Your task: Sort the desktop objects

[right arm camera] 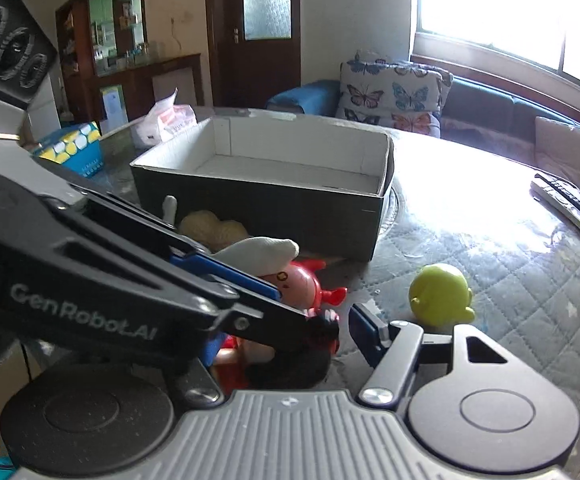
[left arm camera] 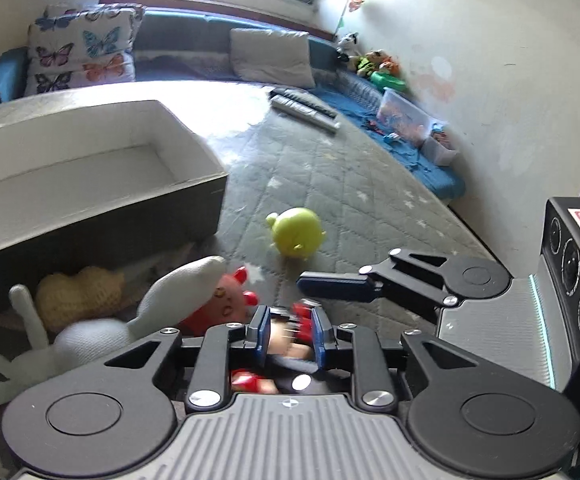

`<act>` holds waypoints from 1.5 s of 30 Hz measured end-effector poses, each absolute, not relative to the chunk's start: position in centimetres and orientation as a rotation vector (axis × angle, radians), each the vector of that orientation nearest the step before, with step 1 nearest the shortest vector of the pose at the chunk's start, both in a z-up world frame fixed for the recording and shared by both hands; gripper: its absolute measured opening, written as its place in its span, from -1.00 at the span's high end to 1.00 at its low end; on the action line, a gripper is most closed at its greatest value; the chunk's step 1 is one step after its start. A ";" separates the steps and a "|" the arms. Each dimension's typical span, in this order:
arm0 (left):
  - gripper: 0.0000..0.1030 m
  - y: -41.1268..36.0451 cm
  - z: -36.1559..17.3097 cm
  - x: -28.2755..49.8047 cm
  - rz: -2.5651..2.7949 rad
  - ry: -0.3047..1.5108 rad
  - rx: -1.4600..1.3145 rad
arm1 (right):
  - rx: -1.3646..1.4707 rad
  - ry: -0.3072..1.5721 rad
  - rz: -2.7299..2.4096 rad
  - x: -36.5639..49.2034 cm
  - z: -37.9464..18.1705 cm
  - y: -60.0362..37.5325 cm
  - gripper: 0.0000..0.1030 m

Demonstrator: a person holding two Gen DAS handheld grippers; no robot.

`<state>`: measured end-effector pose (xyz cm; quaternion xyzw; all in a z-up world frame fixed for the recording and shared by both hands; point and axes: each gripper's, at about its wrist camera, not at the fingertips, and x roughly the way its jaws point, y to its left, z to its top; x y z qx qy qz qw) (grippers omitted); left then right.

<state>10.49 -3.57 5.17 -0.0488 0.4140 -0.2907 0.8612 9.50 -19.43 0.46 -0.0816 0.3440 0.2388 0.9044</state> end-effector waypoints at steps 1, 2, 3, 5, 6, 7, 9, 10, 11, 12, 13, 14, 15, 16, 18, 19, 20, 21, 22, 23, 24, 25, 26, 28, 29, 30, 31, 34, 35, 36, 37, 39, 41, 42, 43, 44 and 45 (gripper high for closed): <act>0.53 -3.3 4.8 10.6 -0.604 0.876 -0.107 | -0.165 0.721 0.490 9.6 0.2 -19.5 -0.31; 0.49 -3.2 4.4 10.6 -0.598 0.883 -0.110 | -0.152 0.728 0.488 9.6 -0.1 -19.7 -0.32; 0.49 -3.0 4.1 10.6 -0.594 0.892 -0.118 | -0.141 0.734 0.489 9.5 -0.3 -19.9 -0.34; 0.49 -2.8 3.4 10.7 -0.594 0.919 -0.130 | -0.105 0.736 0.486 9.0 -1.0 -20.4 -0.46; 0.49 -2.8 3.2 10.7 -0.596 0.923 -0.128 | -0.099 0.732 0.481 8.9 -1.1 -20.6 -0.50; 0.49 -2.9 3.1 10.6 -0.596 0.925 -0.122 | -0.090 0.733 0.470 8.5 -1.4 -21.1 -0.51; 0.49 -3.0 2.8 10.5 -0.592 0.929 -0.115 | -0.063 0.735 0.470 8.0 -1.6 -21.8 -0.60; 0.49 -2.9 2.8 10.5 -0.593 0.931 -0.118 | -0.053 0.733 0.471 7.7 -1.7 -22.2 -0.63; 0.49 -2.9 2.7 10.5 -0.595 0.930 -0.121 | -0.051 0.730 0.468 7.4 -1.6 -22.6 -0.65; 0.49 -2.9 2.7 10.4 -0.596 0.929 -0.121 | -0.051 0.725 0.466 7.1 -1.5 -22.9 -0.65; 0.49 -2.9 2.7 10.3 -0.596 0.927 -0.120 | -0.051 0.723 0.467 6.9 -1.5 -23.1 -0.66; 0.49 -2.9 2.7 10.3 -0.598 0.925 -0.119 | -0.048 0.724 0.466 6.7 -1.4 -23.3 -0.66; 0.49 -2.9 2.7 10.2 -0.600 0.924 -0.120 | -0.043 0.726 0.466 6.5 -1.4 -23.5 -0.66; 0.49 -2.8 2.7 10.1 -0.601 0.924 -0.123 | -0.036 0.727 0.471 6.3 -1.4 -23.7 -0.66; 0.49 -2.7 2.8 10.0 -0.604 0.923 -0.128 | -0.026 0.727 0.480 5.9 -1.3 -24.0 -0.67; 0.49 -2.5 2.8 9.9 -0.603 0.921 -0.131 | -0.024 0.721 0.484 5.7 -1.3 -24.1 -0.67; 0.49 -2.5 2.9 9.8 -0.604 0.921 -0.136 | -0.030 0.713 0.486 5.4 -1.2 -24.2 -0.67; 0.49 -2.4 3.0 9.8 -0.609 0.920 -0.141 | -0.042 0.709 0.483 5.4 -1.2 -24.1 -0.67; 0.49 -2.5 3.1 9.7 -0.614 0.918 -0.142 | -0.049 0.706 0.477 5.4 -1.3 -24.0 -0.67; 0.48 -2.6 3.1 9.6 -0.618 0.915 -0.140 | -0.048 0.708 0.471 5.6 -1.4 -23.9 -0.67; 0.48 -2.7 3.2 9.5 -0.620 0.914 -0.138 | -0.038 0.710 0.470 5.7 -1.5 -23.9 -0.67; 0.48 -2.7 3.2 9.4 -0.624 0.912 -0.137 | -0.033 0.711 0.472 5.8 -1.6 -23.9 -0.67; 0.48 -2.7 3.3 9.4 -0.629 0.910 -0.136 | -0.032 0.711 0.477 5.9 -1.6 -23.8 -0.66; 0.47 -2.7 3.4 9.3 -0.630 0.908 -0.135 | -0.048 0.691 0.496 5.6 -1.2 -23.6 -0.67; 0.47 -2.6 3.4 9.3 -0.629 0.907 -0.136 | -0.053 0.683 0.505 5.4 -0.9 -23.6 -0.67; 0.47 -2.6 3.5 9.3 -0.628 0.907 -0.138 | -0.058 0.677 0.516 5.2 -0.6 -23.6 -0.67; 0.47 -2.5 3.6 9.3 -0.629 0.906 -0.140 | -0.067 0.672 0.524 4.9 -0.4 -23.7 -0.67; 0.46 -2.4 3.8 8.9 -0.642 0.899 -0.141 | -0.092 0.676 0.535 4.2 0.0 -23.9 -0.68; 0.45 -2.4 3.8 8.7 -0.648 0.896 -0.139 | -0.102 0.682 0.547 3.8 0.1 -23.9 -0.69; 0.44 -2.4 3.8 8.4 -0.654 0.896 -0.137 | -0.108 0.684 0.554 3.5 0.1 -23.9 -0.73; 0.44 -2.3 3.8 8.2 -0.658 0.897 -0.136 | -0.122 0.686 0.563 3.1 0.1 -23.9 -0.76; 0.44 -2.3 3.8 7.7 -0.666 0.900 -0.134 | -0.141 0.687 0.578 2.5 0.1 -23.8 -0.82; 0.44 -2.3 3.7 7.2 -0.680 0.900 -0.129 | -0.166 0.690 0.595 1.9 -0.1 -23.6 -0.82; 0.43 -2.3 3.7 6.9 -0.686 0.898 -0.126 | -0.177 0.697 0.599 1.8 -0.3 -23.5 -0.82; 0.41 -2.4 3.7 6.7 -0.692 0.897 -0.124 | -0.187 0.705 0.600 1.7 -0.5 -23.4 -0.82; 0.41 -2.4 3.7 6.5 -0.699 0.897 -0.123 | -0.194 0.715 0.602 1.7 -0.8 -23.4 -0.84; 0.41 -2.5 3.6 6.3 -0.705 0.897 -0.123 | -0.198 0.723 0.602 1.8 -1.0 -23.3 -0.85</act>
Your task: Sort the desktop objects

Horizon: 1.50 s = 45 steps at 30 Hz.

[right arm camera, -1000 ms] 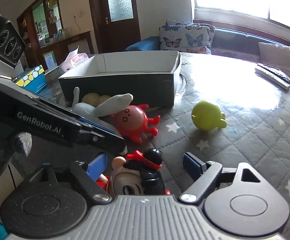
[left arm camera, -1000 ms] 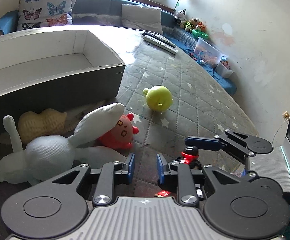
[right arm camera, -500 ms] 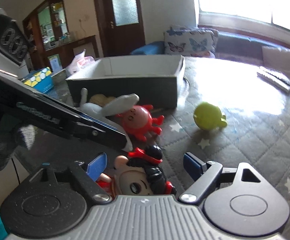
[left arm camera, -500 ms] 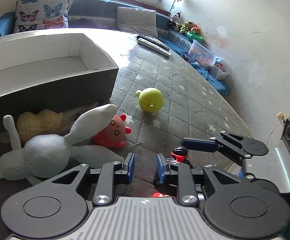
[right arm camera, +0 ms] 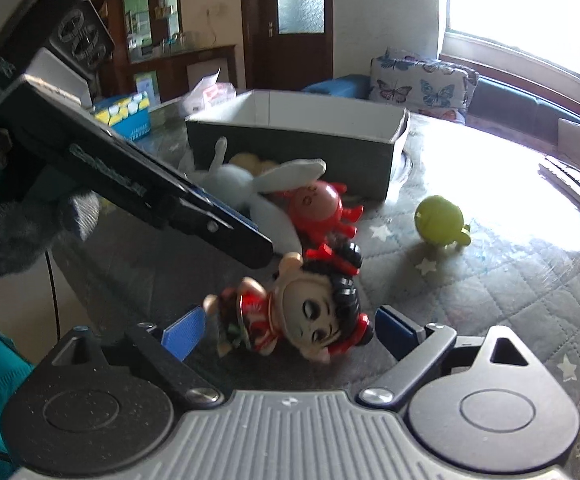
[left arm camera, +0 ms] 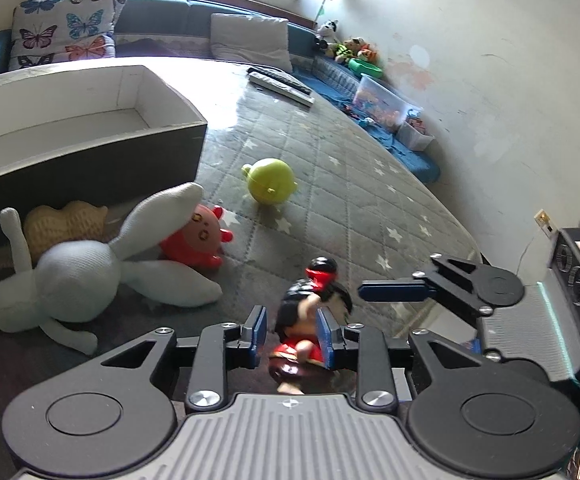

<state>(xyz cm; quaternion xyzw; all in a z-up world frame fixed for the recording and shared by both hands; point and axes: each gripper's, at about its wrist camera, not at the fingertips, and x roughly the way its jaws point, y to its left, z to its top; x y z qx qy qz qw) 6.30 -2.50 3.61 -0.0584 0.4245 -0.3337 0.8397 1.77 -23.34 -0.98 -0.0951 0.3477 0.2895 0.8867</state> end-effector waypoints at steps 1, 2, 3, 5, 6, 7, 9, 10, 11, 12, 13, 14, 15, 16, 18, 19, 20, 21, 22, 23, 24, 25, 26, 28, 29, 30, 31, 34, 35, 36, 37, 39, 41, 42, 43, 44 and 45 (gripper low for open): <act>0.40 -2.6 3.5 6.2 -0.709 0.900 -0.124 | -0.205 0.734 0.599 1.8 -1.3 -23.3 -0.85; 0.40 -2.6 3.4 6.2 -0.711 0.905 -0.127 | -0.210 0.740 0.595 1.9 -1.6 -23.2 -0.85; 0.40 -2.7 3.3 6.2 -0.711 0.909 -0.128 | -0.214 0.746 0.595 1.9 -1.7 -23.1 -0.85; 0.40 -3.0 3.1 6.3 -0.710 0.912 -0.127 | -0.229 0.764 0.591 1.9 -2.2 -22.9 -0.85; 0.40 -3.1 3.1 6.3 -0.714 0.912 -0.128 | -0.233 0.767 0.592 2.0 -2.4 -22.7 -0.85; 0.40 -3.2 3.0 6.4 -0.718 0.914 -0.129 | -0.235 0.769 0.591 2.1 -2.6 -22.7 -0.85; 0.40 -3.5 2.7 6.6 -0.719 0.925 -0.126 | -0.239 0.772 0.579 2.3 -2.8 -22.5 -0.83; 0.40 -3.5 2.6 6.7 -0.716 0.929 -0.125 | -0.236 0.774 0.574 2.5 -2.9 -22.3 -0.83; 0.39 -3.6 2.5 6.7 -0.715 0.934 -0.125 | -0.232 0.773 0.572 2.7 -3.0 -22.3 -0.82; 0.39 -3.6 2.4 6.8 -0.717 0.936 -0.129 | -0.227 0.775 0.572 2.9 -3.0 -22.2 -0.78; 0.39 -3.6 2.3 6.9 -0.715 0.937 -0.132 | -0.223 0.777 0.573 3.0 -3.1 -22.1 -0.78; 0.38 -3.5 2.3 7.0 -0.713 0.937 -0.134 | -0.216 0.776 0.577 3.1 -3.1 -21.9 -0.78; 0.38 -3.4 2.4 7.1 -0.711 0.936 -0.140 | -0.213 0.774 0.581 3.2 -3.1 -21.8 -0.76; 0.36 -3.3 2.3 7.3 -0.709 0.936 -0.147 | -0.213 0.770 0.584 3.2 -3.1 -21.6 -0.76; 0.35 -3.0 2.3 7.8 -0.701 0.937 -0.173 | -0.230 0.750 0.574 3.3 -3.0 -21.0 -0.76; 0.35 -2.9 2.2 8.0 -0.699 0.938 -0.184 | -0.234 0.743 0.566 3.4 -2.9 -20.8 -0.76; 0.35 -2.8 2.3 8.1 -0.695 0.939 -0.195 | -0.233 0.740 0.562 3.5 -2.9 -20.8 -0.74; 0.35 -2.7 2.2 8.3 -0.692 0.941 -0.206 | -0.229 0.736 0.556 3.7 -2.8 -20.8 -0.70; 0.35 -2.8 2.2 8.3 -0.694 0.943 -0.212 | -0.223 0.734 0.550 4.0 -2.7 -20.8 -0.68; 0.34 -2.8 2.1 8.3 -0.699 0.946 -0.216 | -0.219 0.735 0.550 4.1 -2.6 -20.9 -0.67; 0.30 -2.8 2.1 8.3 -0.700 0.945 -0.216 | -0.216 0.736 0.555 4.2 -2.5 -20.9 -0.67; 0.27 -2.8 2.0 8.3 -0.703 0.949 -0.219 | -0.222 0.737 0.558 4.2 -2.5 -21.0 -0.67; 0.27 -2.7 1.9 8.4 -0.705 0.955 -0.229 | -0.233 0.739 0.558 4.2 -2.6 -20.9 -0.67; 0.27 -2.6 1.8 8.5 -0.699 0.959 -0.252 | -0.248 0.740 0.554 3.9 -2.6 -20.9 -0.67; 0.26 -2.5 1.8 8.5 -0.694 0.961 -0.262 | -0.246 0.741 0.551 3.8 -2.6 -21.0 -0.66; 0.26 -2.6 1.8 8.5 -0.692 0.961 -0.263 | -0.239 0.742 0.547 3.7 -2.6 -21.1 -0.64; 0.26 -2.6 1.8 8.5 -0.693 0.958 -0.261 | -0.230 0.744 0.542 3.6 -2.6 -21.3 -0.64; 0.25 -2.7 1.8 8.6 -0.695 0.957 -0.260 | -0.210 0.746 0.533 3.4 -2.4 -21.9 -0.60; 0.25 -2.6 1.8 8.6 -0.694 0.959 -0.266 | -0.206 0.748 0.527 3.3 -2.4 -22.1 -0.56; 0.25 -2.7 1.8 8.6 -0.694 0.960 -0.265 | -0.205 0.748 0.527 3.4 -2.3 -22.2 -0.56; 0.25 -2.7 1.8 8.6 -0.696 0.958 -0.262 | -0.204 0.747 0.530 3.4 -2.3 -22.2 -0.56; 0.25 -2.6 1.8 8.6 -0.698 0.957 -0.257 | -0.200 0.743 0.540 3.4 -2.3 -22.3 -0.56; 0.25 -2.6 1.8 8.7 -0.698 0.950 -0.242 | -0.216 0.742 0.556 3.4 -2.2 -22.1 -0.56; 0.25 -2.5 1.9 8.8 -0.696 0.946 -0.236 | -0.226 0.742 0.569 3.3 -2.2 -22.0 -0.56; 0.25 -2.4 2.0 8.9 -0.695 0.944 -0.234 | -0.230 0.742 0.579 3.3 -2.2 -21.9 -0.56; 0.25 -2.3 2.0 9.0 -0.692 0.942 -0.235 | -0.232 0.741 0.587 3.2 -2.1 -21.8 -0.57; 0.25 -2.3 2.0 9.1 -0.690 0.940 -0.234 | -0.236 0.739 0.589 3.1 -2.1 -21.8 -0.59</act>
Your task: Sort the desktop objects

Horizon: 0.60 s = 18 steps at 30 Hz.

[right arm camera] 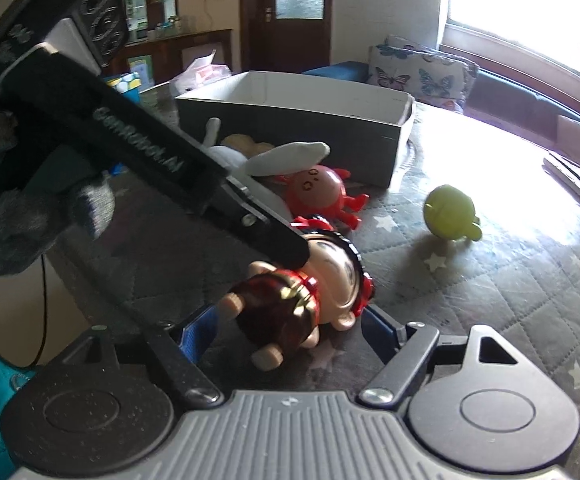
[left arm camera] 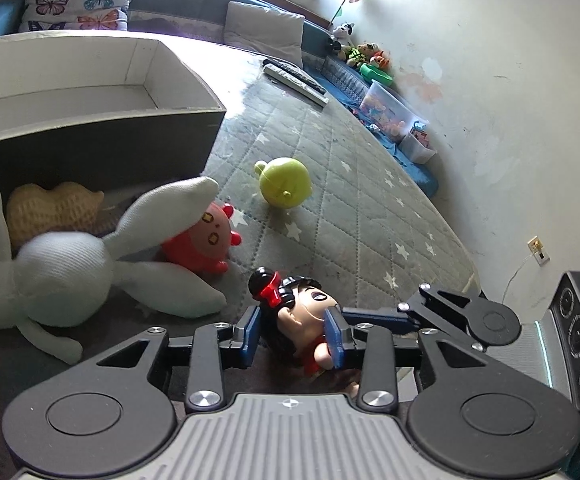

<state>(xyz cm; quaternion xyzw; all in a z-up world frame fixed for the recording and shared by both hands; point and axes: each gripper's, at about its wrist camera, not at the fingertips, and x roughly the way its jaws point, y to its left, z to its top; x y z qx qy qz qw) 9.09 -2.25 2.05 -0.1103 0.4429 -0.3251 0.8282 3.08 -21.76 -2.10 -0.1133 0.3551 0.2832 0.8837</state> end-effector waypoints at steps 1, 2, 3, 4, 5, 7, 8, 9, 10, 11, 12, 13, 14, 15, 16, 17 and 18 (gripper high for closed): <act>0.25 -2.2 2.1 9.1 -0.691 0.937 -0.228 | -0.239 0.736 0.589 3.0 -2.1 -21.7 -0.60; 0.25 -2.2 2.2 9.2 -0.693 0.932 -0.218 | -0.239 0.734 0.588 3.0 -2.0 -21.8 -0.66; 0.25 -2.2 2.3 9.2 -0.694 0.927 -0.206 | -0.238 0.734 0.589 3.0 -2.0 -21.9 -0.68; 0.25 -2.1 2.3 9.2 -0.696 0.924 -0.194 | -0.237 0.736 0.590 3.0 -2.0 -21.9 -0.68; 0.25 -2.0 2.3 9.2 -0.700 0.920 -0.182 | -0.237 0.736 0.591 3.0 -1.9 -22.0 -0.68; 0.25 -1.7 2.3 9.1 -0.703 0.920 -0.171 | -0.238 0.737 0.595 3.0 -1.9 -22.1 -0.69; 0.25 -1.5 2.3 9.1 -0.707 0.922 -0.166 | -0.239 0.738 0.599 3.0 -1.9 -22.1 -0.70; 0.25 -1.4 2.3 9.1 -0.707 0.922 -0.160 | -0.241 0.737 0.600 3.0 -1.8 -22.1 -0.70; 0.25 -1.2 2.3 9.0 -0.706 0.919 -0.150 | -0.247 0.736 0.606 3.0 -1.8 -22.0 -0.70; 0.25 -1.0 2.3 8.8 -0.705 0.915 -0.139 | -0.254 0.734 0.609 3.0 -1.8 -21.9 -0.71; 0.25 -0.9 2.3 8.8 -0.704 0.913 -0.128 | -0.259 0.732 0.611 3.0 -1.7 -21.8 -0.74; 0.25 -0.7 2.3 8.7 -0.699 0.914 -0.123 | -0.263 0.731 0.613 3.0 -1.7 -21.8 -0.79; 0.26 -0.5 2.3 8.7 -0.688 0.916 -0.116 | -0.270 0.726 0.617 2.9 -1.7 -21.7 -0.87; 0.28 -0.3 2.2 8.7 -0.678 0.916 -0.109 | -0.281 0.718 0.622 2.8 -1.6 -21.6 -0.88; 0.28 -0.2 2.2 8.8 -0.664 0.917 -0.105 | -0.285 0.716 0.623 2.9 -1.6 -21.5 -0.88; 0.28 0.0 2.1 8.9 -0.652 0.917 -0.107 | -0.287 0.716 0.625 2.9 -1.6 -21.3 -0.88; 0.28 0.1 2.0 9.1 -0.648 0.922 -0.116 | -0.288 0.716 0.626 3.0 -1.6 -21.2 -0.89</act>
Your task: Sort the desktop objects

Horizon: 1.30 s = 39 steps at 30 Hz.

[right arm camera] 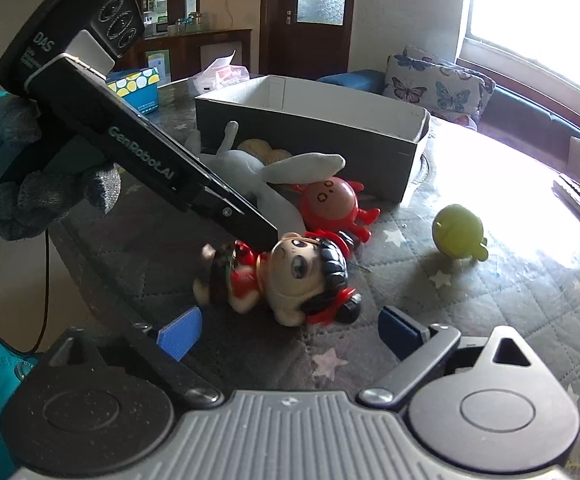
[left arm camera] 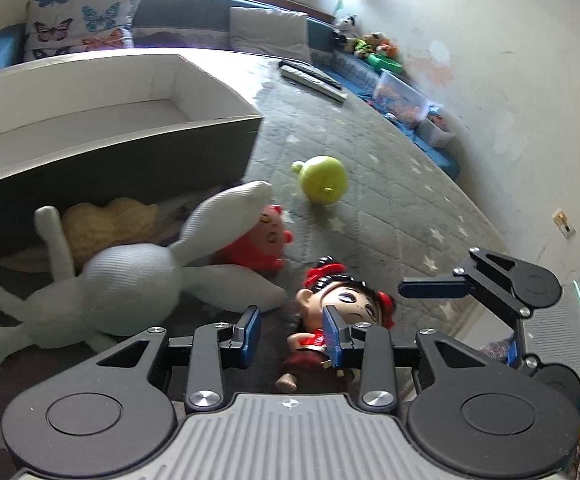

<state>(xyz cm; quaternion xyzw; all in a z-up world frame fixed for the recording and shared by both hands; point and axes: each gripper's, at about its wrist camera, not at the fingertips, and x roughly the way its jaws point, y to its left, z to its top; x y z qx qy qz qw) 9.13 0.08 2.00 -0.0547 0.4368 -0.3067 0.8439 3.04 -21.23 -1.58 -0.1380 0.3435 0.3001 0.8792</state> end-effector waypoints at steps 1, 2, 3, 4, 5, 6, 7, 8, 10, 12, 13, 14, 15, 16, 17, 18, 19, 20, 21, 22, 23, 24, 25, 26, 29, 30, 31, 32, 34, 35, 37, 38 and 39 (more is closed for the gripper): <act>0.28 0.1 1.9 9.3 -0.648 0.926 -0.123 | -0.288 0.716 0.624 3.1 -1.6 -21.1 -0.89; 0.28 0.1 1.9 9.3 -0.651 0.927 -0.127 | -0.289 0.716 0.621 3.2 -1.7 -21.0 -0.89; 0.29 0.1 1.9 9.2 -0.655 0.924 -0.128 | -0.288 0.716 0.618 3.4 -1.8 -20.8 -0.89; 0.28 0.0 1.9 9.2 -0.657 0.922 -0.128 | -0.284 0.713 0.616 3.5 -1.8 -20.6 -0.89; 0.28 0.1 1.8 9.2 -0.659 0.922 -0.130 | -0.277 0.711 0.614 3.6 -1.8 -20.5 -0.89; 0.29 0.1 1.8 9.2 -0.659 0.924 -0.136 | -0.267 0.711 0.616 3.7 -1.8 -20.3 -0.89; 0.29 0.2 1.8 9.2 -0.657 0.927 -0.143 | -0.259 0.712 0.616 3.9 -1.8 -20.1 -0.89; 0.29 0.3 1.8 9.3 -0.655 0.929 -0.150 | -0.256 0.712 0.615 4.1 -1.8 -20.0 -0.89; 0.29 0.4 1.7 9.3 -0.650 0.930 -0.159 | -0.260 0.710 0.616 4.3 -2.0 -19.5 -0.89; 0.29 0.6 1.8 9.4 -0.649 0.933 -0.172 | -0.274 0.708 0.630 4.5 -2.1 -18.9 -0.90; 0.29 0.6 1.8 9.3 -0.649 0.933 -0.174 | -0.285 0.707 0.631 4.4 -2.1 -18.6 -0.90; 0.29 0.6 1.8 9.3 -0.649 0.930 -0.172 | -0.310 0.704 0.626 4.4 -2.2 -18.2 -0.90; 0.28 0.6 1.8 9.3 -0.647 0.930 -0.171 | -0.323 0.703 0.623 4.4 -2.3 -18.0 -0.90; 0.28 0.6 1.8 9.3 -0.647 0.931 -0.172 | -0.327 0.704 0.621 4.5 -2.3 -17.9 -0.90; 0.29 0.8 1.9 9.2 -0.647 0.931 -0.175 | -0.325 0.710 0.617 4.6 -2.4 -17.8 -0.90; 0.28 0.8 1.8 9.2 -0.648 0.931 -0.177 | -0.320 0.712 0.614 4.7 -2.4 -17.8 -0.90; 0.28 0.8 1.8 9.2 -0.651 0.932 -0.179 | -0.317 0.714 0.613 4.7 -2.4 -17.8 -0.90; 0.28 0.7 1.7 9.2 -0.653 0.933 -0.180 | -0.312 0.717 0.610 4.8 -2.5 -17.8 -0.90; 0.28 0.8 1.7 9.2 -0.654 0.933 -0.183 | -0.308 0.722 0.605 4.9 -2.5 -17.7 -0.90; 0.28 0.8 1.7 9.3 -0.654 0.934 -0.183 | -0.310 0.724 0.602 4.9 -2.6 -17.6 -0.90; 0.28 0.7 1.7 9.3 -0.652 0.934 -0.183 | -0.315 0.724 0.599 4.9 -2.7 -17.5 -0.90; 0.28 0.7 1.7 9.2 -0.651 0.935 -0.183 | -0.321 0.723 0.597 4.9 -2.8 -17.4 -0.90; 0.28 0.7 1.7 9.2 -0.652 0.935 -0.183 | -0.328 0.720 0.593 4.9 -2.8 -17.4 -0.89; 0.29 0.7 1.8 9.2 -0.654 0.934 -0.184 | -0.329 0.718 0.592 4.9 -2.8 -17.4 -0.88; 0.29 0.7 2.0 9.1 -0.668 0.928 -0.189 | -0.318 0.719 0.592 5.0 -2.8 -17.6 -0.86; 0.29 0.6 2.0 9.1 -0.677 0.928 -0.194 | -0.318 0.718 0.593 4.9 -2.8 -17.6 -0.86; 0.29 0.6 2.0 9.2 -0.684 0.930 -0.199 | -0.318 0.717 0.595 4.9 -2.8 -17.6 -0.86; 0.29 0.5 2.0 9.2 -0.690 0.933 -0.204 | -0.313 0.718 0.593 5.0 -2.8 -17.5 -0.86; 0.28 0.4 2.1 9.3 -0.696 0.932 -0.209 | -0.288 0.716 0.585 5.1 -2.9 -17.8 -0.86; 0.28 0.4 2.1 9.3 -0.699 0.933 -0.212 | -0.280 0.717 0.584 5.1 -2.8 -17.8 -0.86; 0.28 0.4 2.1 9.5 -0.707 0.935 -0.221 | -0.272 0.717 0.582 5.1 -2.8 -18.0 -0.86; 0.28 0.4 2.0 9.6 -0.708 0.938 -0.229 | -0.274 0.716 0.580 5.1 -2.8 -18.0 -0.86; 0.28 0.5 1.9 9.6 -0.707 0.943 -0.238 | -0.278 0.715 0.581 5.1 -2.8 -18.0 -0.86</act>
